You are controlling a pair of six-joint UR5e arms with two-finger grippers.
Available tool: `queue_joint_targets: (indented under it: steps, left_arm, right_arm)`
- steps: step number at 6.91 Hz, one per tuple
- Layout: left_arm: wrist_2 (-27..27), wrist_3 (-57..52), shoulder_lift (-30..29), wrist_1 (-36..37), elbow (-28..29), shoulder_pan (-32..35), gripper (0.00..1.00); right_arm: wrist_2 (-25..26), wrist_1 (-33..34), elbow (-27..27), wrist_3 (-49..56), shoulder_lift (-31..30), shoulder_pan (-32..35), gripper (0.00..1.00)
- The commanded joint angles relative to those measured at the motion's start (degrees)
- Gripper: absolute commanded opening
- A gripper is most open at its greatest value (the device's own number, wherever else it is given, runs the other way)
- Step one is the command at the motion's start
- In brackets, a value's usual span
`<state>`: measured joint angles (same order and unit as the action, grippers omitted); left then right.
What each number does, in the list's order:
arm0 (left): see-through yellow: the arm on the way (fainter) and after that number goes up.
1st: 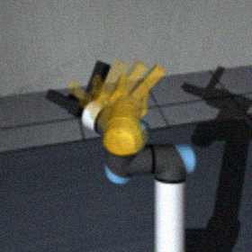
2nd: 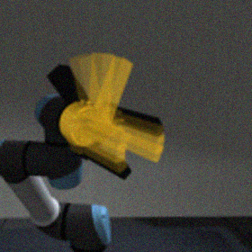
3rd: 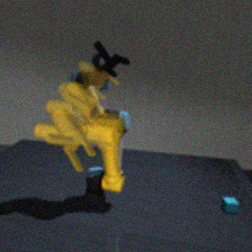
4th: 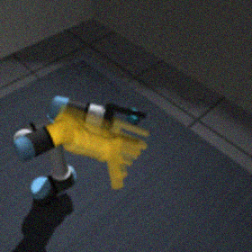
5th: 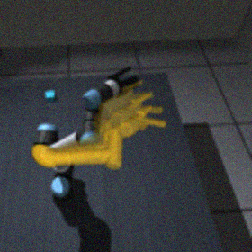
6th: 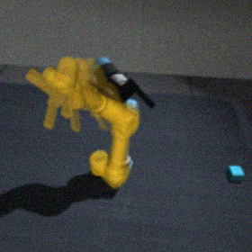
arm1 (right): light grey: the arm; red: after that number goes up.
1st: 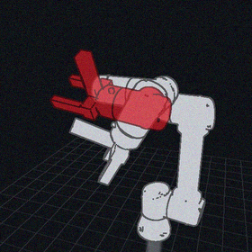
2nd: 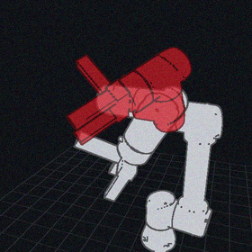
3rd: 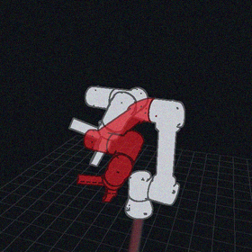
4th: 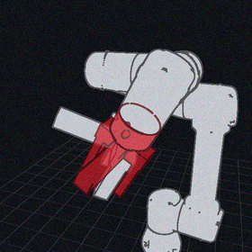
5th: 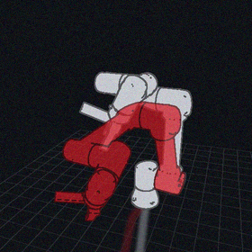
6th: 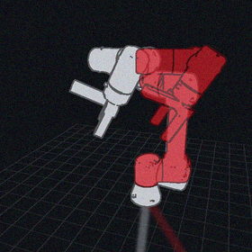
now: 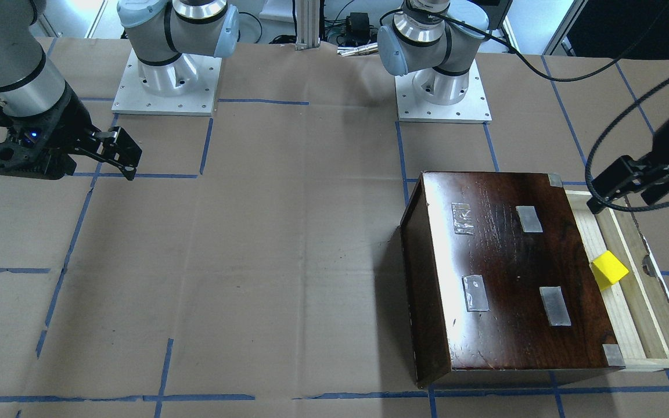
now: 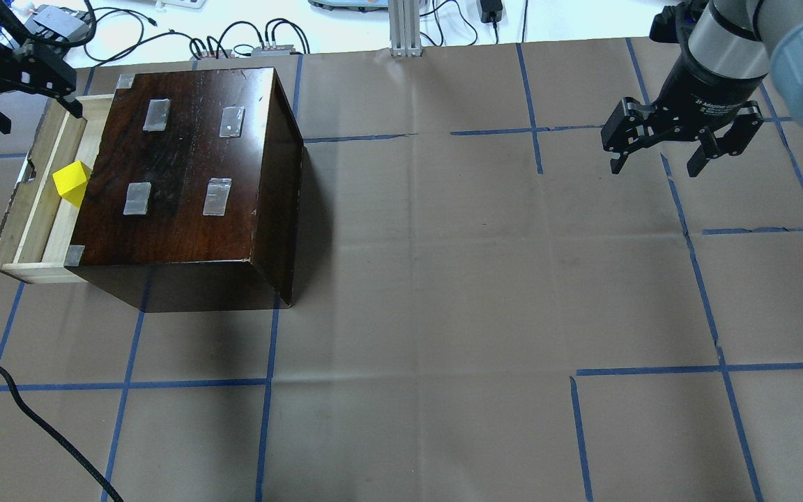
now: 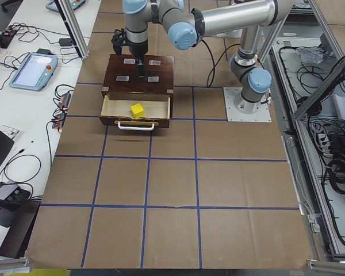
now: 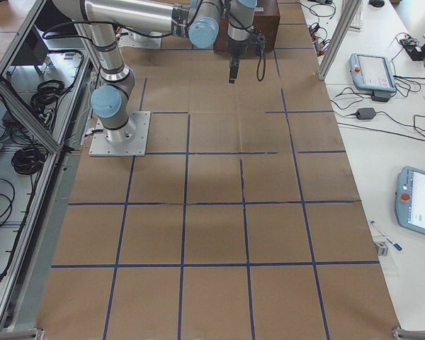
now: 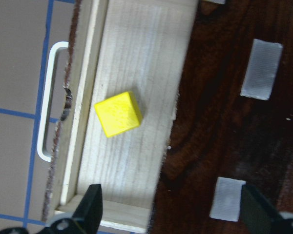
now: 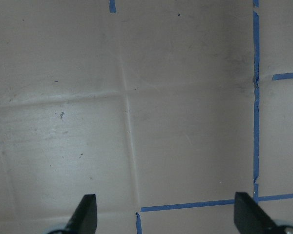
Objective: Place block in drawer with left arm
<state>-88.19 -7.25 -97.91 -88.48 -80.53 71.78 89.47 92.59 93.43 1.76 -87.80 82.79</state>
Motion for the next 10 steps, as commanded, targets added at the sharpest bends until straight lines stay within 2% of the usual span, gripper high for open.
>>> queue_joint_targets:
  steps: [1, 2, 4, 6, 10]
  left_arm:
    - [0.1, 10.1, 1.1, -0.1, -0.6, 9.8, 0.99]
    - [0.2, 13.3, 1.1, -0.1, -0.7, 13.3, 0.99]
    - [0.5, 16.2, 1.4, -0.2, -2.3, 16.2, 0.99]
    - [0.7, 16.1, 3.5, 1.0, -6.0, 17.0, 0.99]
    - [-0.1, 15.3, 4.0, 1.0, -6.9, 19.2, 0.99]
  right_arm:
    - [0.0, 0.0, 0.0, 0.0, 0.0, 0.0, 1.0]
    - [0.0, 0.0, 0.0, 0.0, 0.0, 0.0, 1.0]
    - [0.0, 0.0, 0.0, 0.0, 0.0, 0.0, 1.0]
    - [0.0, 0.0, 0.0, 0.0, 0.0, 0.0, 1.0]
    - [0.0, 0.0, 0.1, 0.0, 0.0, 0.0, 1.0]
